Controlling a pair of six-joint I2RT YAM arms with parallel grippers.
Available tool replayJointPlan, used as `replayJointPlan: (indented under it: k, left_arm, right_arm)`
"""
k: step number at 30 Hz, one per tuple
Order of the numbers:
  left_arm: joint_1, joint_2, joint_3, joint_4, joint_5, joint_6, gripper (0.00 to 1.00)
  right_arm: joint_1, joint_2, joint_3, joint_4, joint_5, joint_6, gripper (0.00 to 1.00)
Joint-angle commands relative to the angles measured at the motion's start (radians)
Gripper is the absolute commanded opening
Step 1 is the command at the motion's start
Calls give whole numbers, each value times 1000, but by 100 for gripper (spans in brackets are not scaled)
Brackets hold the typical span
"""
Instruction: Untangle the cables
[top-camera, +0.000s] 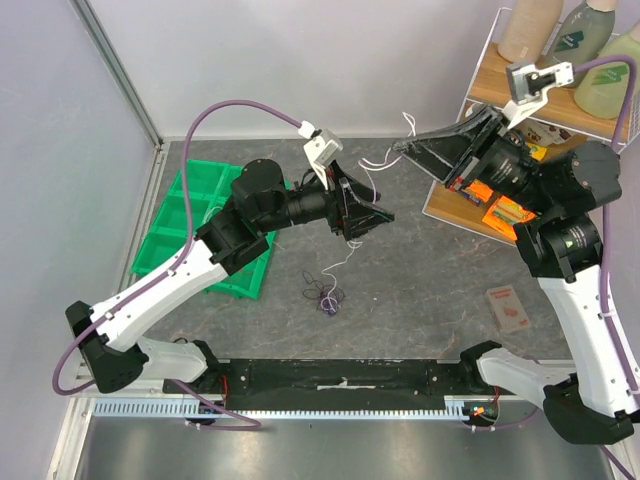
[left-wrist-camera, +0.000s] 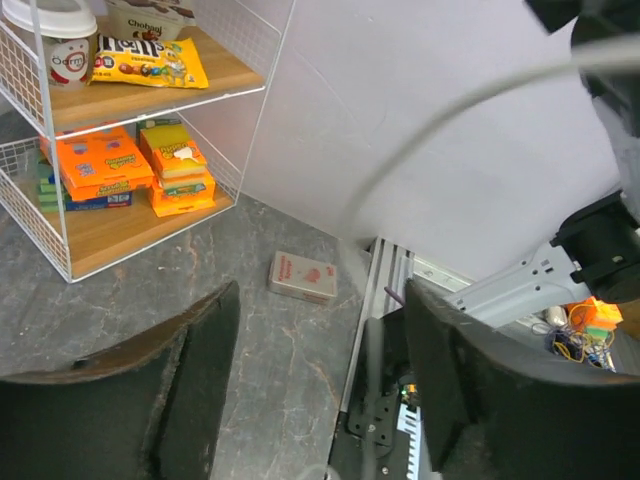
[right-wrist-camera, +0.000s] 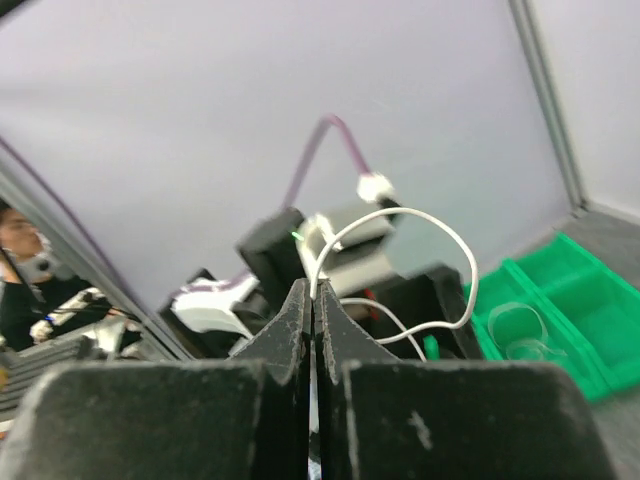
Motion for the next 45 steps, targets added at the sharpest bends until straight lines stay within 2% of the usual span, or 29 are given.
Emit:
replayJointPlan:
  k: [1,5,8,10,12,15,19,22,26,28,29,31,32,34,36,38,39,42,45]
  left_arm:
    - [-2,8,-14,83,36,-50,62]
    - [-4,9,-33,62,28,-57,28]
    - [-4,5,-70,38,36,-75,10]
    - [-4,-6,-96,28,28,-87,4]
    - [-5,-21,-124,28,13,-95,2]
    - [-4,-47,-146,28,-10,-93,2]
    - [-5,-70,-107,28,-4,-78,2]
    - [-4,-64,-35,-21,14,-60,2]
    - [-4,-40,126,-66,57,-35,2]
    - [-5,-22,217,-77,62,-21,2]
    - [-4,-14,261,-84,60,-18,2]
    - [-4,2,336,-81,42,-12,2]
    - [-7,12,376,-77,30,-12,2]
    - [-4,35,457,-67,-4,-14,2]
    - [-4,66,538,-67,-42,-24,2]
    - [-4,97,606,-69,-70,-49,2]
    - [-4,112,630,-63,-72,-61,2]
    - [-4,140,674,-38,-70,-118,2]
    - [-2,146,680,-6,-69,-161,2]
  right_arm:
    - [-1,17,48,267,-37,241,0]
    - [-1,18,96,252,9,230,0]
    - [-1,26,165,210,62,190,1]
    - [-1,34,234,161,117,147,4]
    - [-2,38,301,105,170,75,7]
    - [-1,40,405,-6,257,-65,20]
    - [-1,23,447,-121,389,-223,23]
    - [-1,8,423,-172,464,-266,25]
    - [-1,-3,380,-270,519,-306,26]
    - [-1,-18,348,-358,599,-335,29]
    - [-1,-27,325,-401,651,-353,33]
    - [-2,-41,285,-492,760,-378,60]
    - [-1,-44,268,-529,768,-393,71]
    - [-1,-60,188,-548,639,-453,89]
    - [-1,-81,90,-484,387,-508,98]
    - [-1,-115,-35,-372,128,-501,98]
    - [-1,-138,-109,-294,49,-475,98]
    - [-1,-199,-261,-120,-32,-391,98]
    - [-1,-187,-306,-40,-89,-334,98]
